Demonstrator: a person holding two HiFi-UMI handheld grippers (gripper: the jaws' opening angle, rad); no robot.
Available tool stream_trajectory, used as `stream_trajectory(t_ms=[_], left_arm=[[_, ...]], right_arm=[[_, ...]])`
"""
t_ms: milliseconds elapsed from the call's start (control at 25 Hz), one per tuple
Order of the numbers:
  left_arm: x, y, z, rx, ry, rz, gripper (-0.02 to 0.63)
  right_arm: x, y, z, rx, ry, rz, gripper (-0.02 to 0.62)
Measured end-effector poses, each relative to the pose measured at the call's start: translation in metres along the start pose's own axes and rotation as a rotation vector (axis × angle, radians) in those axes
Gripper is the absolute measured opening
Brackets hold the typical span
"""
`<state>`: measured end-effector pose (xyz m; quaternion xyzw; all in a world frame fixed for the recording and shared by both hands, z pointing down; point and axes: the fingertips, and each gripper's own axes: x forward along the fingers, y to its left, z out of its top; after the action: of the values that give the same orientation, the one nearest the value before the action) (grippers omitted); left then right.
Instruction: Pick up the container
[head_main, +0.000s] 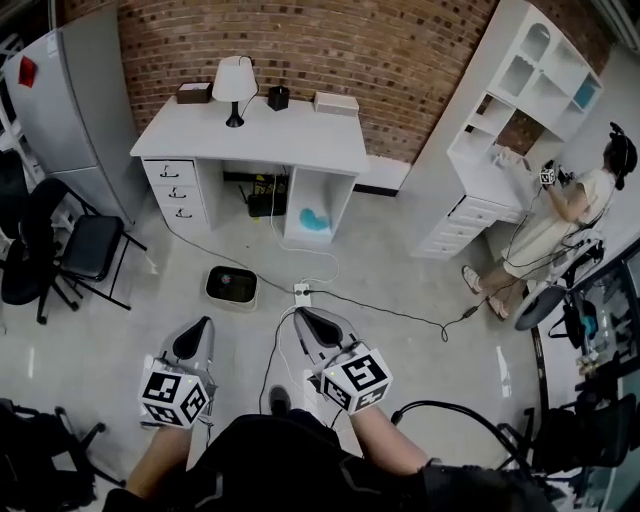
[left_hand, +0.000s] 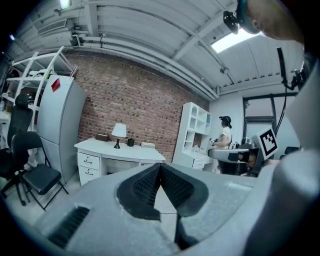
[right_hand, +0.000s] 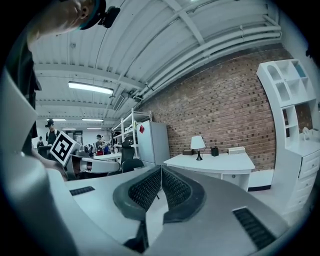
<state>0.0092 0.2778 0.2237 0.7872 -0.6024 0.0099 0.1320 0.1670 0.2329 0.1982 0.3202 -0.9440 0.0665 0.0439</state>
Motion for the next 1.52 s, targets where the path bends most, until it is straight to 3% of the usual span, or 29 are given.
stream_trajectory(t_ms=[240, 400, 640, 760, 1120, 1320, 1520], left_arm=[[0.040, -0.007, 0.001, 0.001, 0.031, 0.044, 0.008], [0.065, -0.017, 0.006, 0.043, 0.057, 0.051, 0.008], [0.076, 0.001, 0.003, 0.028, 0.077, 0.092, 0.008], [0.085, 0.010, 0.004, 0.021, 0.084, 0.098, 0.008], [0.118, 0.050, -0.001, -0.018, 0.082, 0.034, 0.008], [0.141, 0.086, 0.017, 0.041, 0.075, -0.021, 0.008], [0.165, 0.135, 0.029, 0.029, 0.070, -0.069, 0.008]], right_arm=[[0.006, -0.040, -0.003, 0.021, 0.008, 0.033, 0.008], [0.012, -0.067, -0.004, 0.043, 0.010, 0.039, 0.008], [0.038, -0.073, -0.009, 0.060, 0.018, 0.083, 0.008], [0.048, -0.082, -0.006, 0.071, -0.001, 0.064, 0.008], [0.093, -0.088, -0.010, 0.051, 0.035, 0.027, 0.008], [0.129, -0.091, -0.002, 0.057, 0.037, -0.033, 0.008], [0.177, -0.092, 0.006, 0.052, 0.025, -0.074, 0.008]])
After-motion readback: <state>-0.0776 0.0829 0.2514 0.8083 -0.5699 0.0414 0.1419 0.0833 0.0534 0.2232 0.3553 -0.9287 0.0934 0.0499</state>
